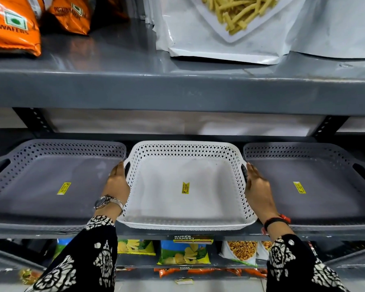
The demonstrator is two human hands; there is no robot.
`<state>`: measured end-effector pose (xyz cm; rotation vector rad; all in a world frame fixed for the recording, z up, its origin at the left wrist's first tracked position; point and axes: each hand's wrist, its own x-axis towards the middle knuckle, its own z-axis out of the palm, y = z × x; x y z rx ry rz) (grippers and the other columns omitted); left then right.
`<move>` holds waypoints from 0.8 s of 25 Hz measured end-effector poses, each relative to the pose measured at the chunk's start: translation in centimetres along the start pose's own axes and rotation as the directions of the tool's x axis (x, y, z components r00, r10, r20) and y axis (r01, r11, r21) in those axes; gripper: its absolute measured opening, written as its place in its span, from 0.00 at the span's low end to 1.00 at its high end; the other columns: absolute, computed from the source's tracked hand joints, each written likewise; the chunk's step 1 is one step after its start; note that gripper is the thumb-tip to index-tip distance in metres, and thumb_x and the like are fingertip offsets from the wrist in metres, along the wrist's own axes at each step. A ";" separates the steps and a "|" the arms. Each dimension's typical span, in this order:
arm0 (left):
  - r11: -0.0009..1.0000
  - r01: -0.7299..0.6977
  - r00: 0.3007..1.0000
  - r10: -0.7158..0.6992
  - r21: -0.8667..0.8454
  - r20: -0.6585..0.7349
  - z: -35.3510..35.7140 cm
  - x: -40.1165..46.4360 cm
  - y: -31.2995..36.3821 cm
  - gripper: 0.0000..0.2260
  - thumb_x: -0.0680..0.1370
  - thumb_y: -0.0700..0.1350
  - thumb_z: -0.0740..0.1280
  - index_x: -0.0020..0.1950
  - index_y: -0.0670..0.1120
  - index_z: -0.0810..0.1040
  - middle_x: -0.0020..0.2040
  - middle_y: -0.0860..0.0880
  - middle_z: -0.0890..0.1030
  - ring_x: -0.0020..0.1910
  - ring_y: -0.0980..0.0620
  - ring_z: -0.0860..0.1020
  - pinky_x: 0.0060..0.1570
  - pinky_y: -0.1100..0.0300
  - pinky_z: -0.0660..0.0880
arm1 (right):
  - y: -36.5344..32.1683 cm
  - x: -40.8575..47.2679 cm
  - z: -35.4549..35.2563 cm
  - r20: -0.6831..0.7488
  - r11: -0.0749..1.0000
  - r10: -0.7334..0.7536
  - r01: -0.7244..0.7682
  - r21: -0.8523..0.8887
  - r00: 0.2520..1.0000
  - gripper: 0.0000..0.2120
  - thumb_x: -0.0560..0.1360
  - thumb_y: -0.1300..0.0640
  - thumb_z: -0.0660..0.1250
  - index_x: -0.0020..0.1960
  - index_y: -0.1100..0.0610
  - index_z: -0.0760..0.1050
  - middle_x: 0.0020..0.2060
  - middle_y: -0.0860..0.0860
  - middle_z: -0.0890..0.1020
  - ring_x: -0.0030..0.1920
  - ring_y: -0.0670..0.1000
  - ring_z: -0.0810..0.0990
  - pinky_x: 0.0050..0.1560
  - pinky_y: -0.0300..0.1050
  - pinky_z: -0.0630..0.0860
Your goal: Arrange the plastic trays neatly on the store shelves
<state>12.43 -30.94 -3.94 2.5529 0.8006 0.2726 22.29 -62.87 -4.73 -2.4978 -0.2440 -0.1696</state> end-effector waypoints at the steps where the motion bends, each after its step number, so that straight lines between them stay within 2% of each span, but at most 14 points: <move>1: 1.000 0.002 1.000 -0.002 0.001 0.006 0.0 0.0 0.0 0.28 0.72 0.24 0.53 0.72 0.35 0.58 0.68 0.31 0.68 0.65 0.33 0.70 0.67 0.42 0.69 | -0.1 0.0 -0.1 0.007 1.000 0.005 -0.005 0.001 1.000 0.24 0.74 0.72 0.53 0.70 0.62 0.62 0.69 0.60 0.69 0.64 0.62 0.73 0.68 0.54 0.65; 9: 1.000 -0.007 1.000 0.007 0.004 0.010 -0.1 -0.1 0.2 0.29 0.71 0.23 0.55 0.72 0.34 0.57 0.65 0.30 0.71 0.58 0.31 0.75 0.62 0.41 0.73 | -0.6 -0.2 -0.6 0.018 0.999 0.037 -0.038 0.034 0.999 0.24 0.75 0.71 0.52 0.70 0.60 0.63 0.68 0.59 0.70 0.64 0.61 0.73 0.68 0.52 0.65; 12: 1.000 -0.022 1.000 0.022 0.005 0.022 -0.1 0.0 0.0 0.29 0.72 0.24 0.55 0.73 0.35 0.56 0.66 0.31 0.70 0.61 0.32 0.73 0.64 0.42 0.71 | -0.8 -0.3 -0.7 0.008 0.999 0.030 -0.030 0.036 1.000 0.22 0.76 0.70 0.52 0.69 0.61 0.63 0.67 0.60 0.71 0.63 0.62 0.73 0.67 0.53 0.67; 14: 1.000 -0.022 0.999 0.023 -0.019 0.049 -0.6 0.1 0.0 0.27 0.74 0.26 0.55 0.73 0.35 0.56 0.66 0.31 0.70 0.63 0.33 0.72 0.65 0.43 0.70 | -1.1 -0.2 -1.1 0.016 0.998 0.047 -0.047 0.032 0.999 0.21 0.76 0.67 0.53 0.69 0.62 0.64 0.64 0.63 0.74 0.60 0.64 0.75 0.61 0.56 0.72; 16: 1.000 -0.010 0.998 0.011 -0.006 0.068 -1.4 -0.1 0.3 0.23 0.78 0.32 0.54 0.73 0.36 0.56 0.64 0.32 0.73 0.60 0.35 0.75 0.63 0.44 0.72 | -1.7 -0.3 -1.5 0.030 0.997 0.057 -0.055 -0.059 0.998 0.19 0.78 0.63 0.53 0.68 0.62 0.64 0.62 0.65 0.75 0.55 0.66 0.77 0.52 0.59 0.75; 17: 1.000 -0.022 0.997 0.020 0.021 0.070 -1.7 -0.3 0.5 0.22 0.79 0.35 0.54 0.73 0.36 0.56 0.65 0.32 0.73 0.59 0.35 0.76 0.61 0.44 0.73 | -2.0 -0.6 -1.7 0.032 0.991 0.048 -0.044 -0.126 0.998 0.19 0.78 0.60 0.53 0.68 0.62 0.63 0.63 0.64 0.74 0.56 0.66 0.76 0.51 0.59 0.76; 18: 0.997 -0.048 0.999 0.046 0.064 0.030 -1.8 0.0 0.7 0.22 0.80 0.39 0.54 0.73 0.37 0.57 0.67 0.33 0.71 0.60 0.36 0.76 0.62 0.45 0.73 | -2.0 -0.4 -1.7 0.010 0.984 0.032 -0.030 -0.176 0.999 0.19 0.79 0.58 0.53 0.68 0.62 0.62 0.65 0.63 0.72 0.60 0.65 0.74 0.53 0.59 0.75; 20: 0.984 -0.105 0.993 0.113 0.146 -0.042 -2.2 0.4 1.4 0.23 0.80 0.44 0.53 0.73 0.37 0.57 0.73 0.36 0.65 0.68 0.38 0.69 0.69 0.46 0.65 | -3.0 0.0 -2.0 0.000 0.974 0.009 -0.009 -0.225 1.000 0.21 0.79 0.55 0.52 0.70 0.62 0.60 0.70 0.61 0.67 0.68 0.61 0.67 0.62 0.57 0.71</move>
